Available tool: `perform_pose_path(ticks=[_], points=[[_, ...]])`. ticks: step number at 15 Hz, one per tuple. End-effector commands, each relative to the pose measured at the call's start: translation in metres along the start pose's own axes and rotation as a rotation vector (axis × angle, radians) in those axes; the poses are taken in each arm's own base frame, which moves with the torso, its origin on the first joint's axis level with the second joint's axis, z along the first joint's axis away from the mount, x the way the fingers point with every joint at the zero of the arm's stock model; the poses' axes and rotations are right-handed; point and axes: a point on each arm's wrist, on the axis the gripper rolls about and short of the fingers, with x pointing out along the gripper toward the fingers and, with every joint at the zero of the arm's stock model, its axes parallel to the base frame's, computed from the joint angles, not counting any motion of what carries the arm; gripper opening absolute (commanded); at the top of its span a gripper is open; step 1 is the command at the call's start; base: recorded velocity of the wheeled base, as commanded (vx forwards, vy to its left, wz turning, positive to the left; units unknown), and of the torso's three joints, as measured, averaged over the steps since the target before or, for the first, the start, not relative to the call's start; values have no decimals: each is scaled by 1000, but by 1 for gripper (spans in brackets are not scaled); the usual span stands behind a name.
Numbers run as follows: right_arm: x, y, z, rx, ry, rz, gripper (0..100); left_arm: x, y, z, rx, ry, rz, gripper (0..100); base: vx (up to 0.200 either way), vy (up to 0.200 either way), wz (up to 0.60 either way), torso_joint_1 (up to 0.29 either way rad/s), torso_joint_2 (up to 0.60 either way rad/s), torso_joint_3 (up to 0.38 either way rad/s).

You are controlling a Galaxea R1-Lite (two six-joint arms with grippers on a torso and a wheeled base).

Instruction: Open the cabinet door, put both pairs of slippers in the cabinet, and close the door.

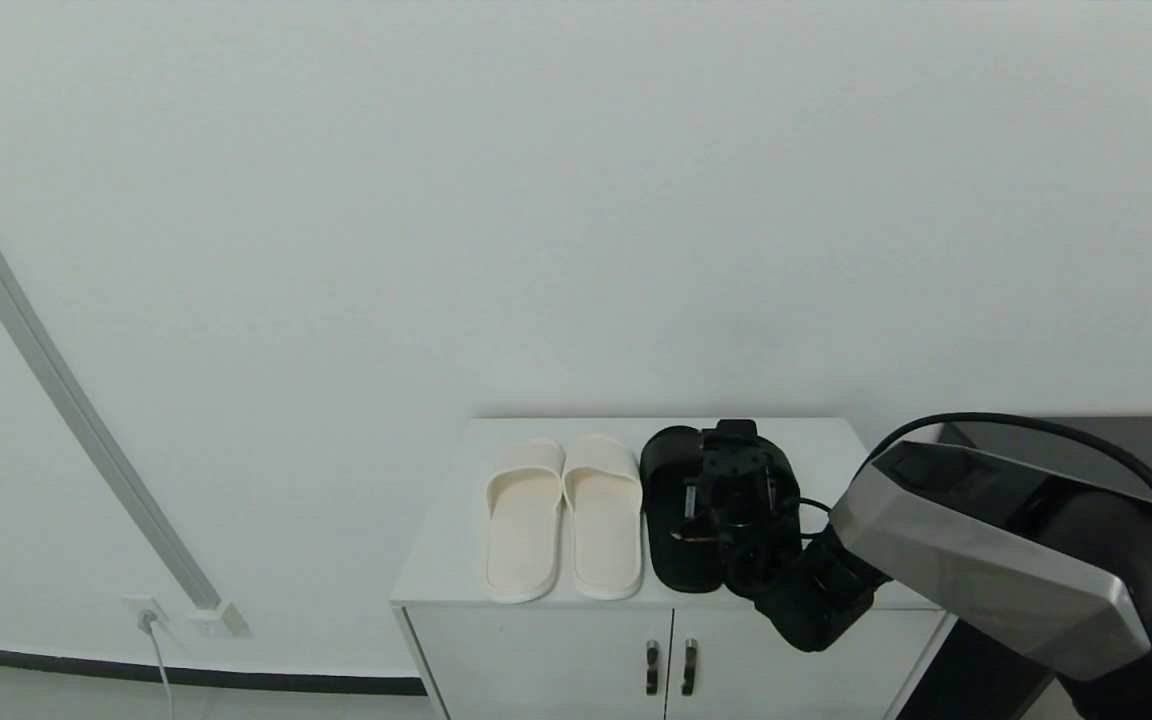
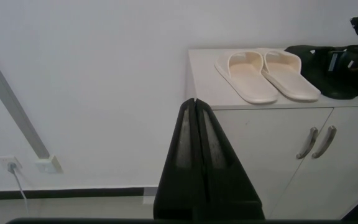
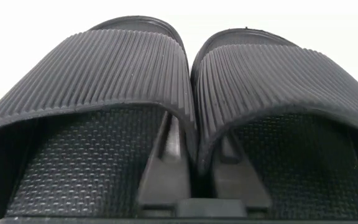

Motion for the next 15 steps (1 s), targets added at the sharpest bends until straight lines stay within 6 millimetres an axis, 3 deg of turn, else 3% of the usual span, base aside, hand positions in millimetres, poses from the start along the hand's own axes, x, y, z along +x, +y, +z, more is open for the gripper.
perform_pose_path(ticks=[1,5,6,8,11,15], points=[[-5,-3,5,-3,2,-1,0,0,0,0,-1,0,0,0,0,0,0,0,0,0],[-28,-13,39,1,-25,12,0,0,0,0,0,0,-1,0,0,0,0,0,0,0],[-48,-20,56,-2,-34,31,0,0,0,0,0,0,-1,0,0,0,0,0,0,0],[-83,-33,70,-20,-12,117,0,0,0,0,2,0,0,0,0,0,0,0,0,0],[-131,-49,74,-52,42,260,0,0,0,0,0,0,-1,0,0,0,0,0,0,0],[-168,-53,82,-56,64,483,0,0,0,0,0,0,2,0,0,0,0,0,0,0]])
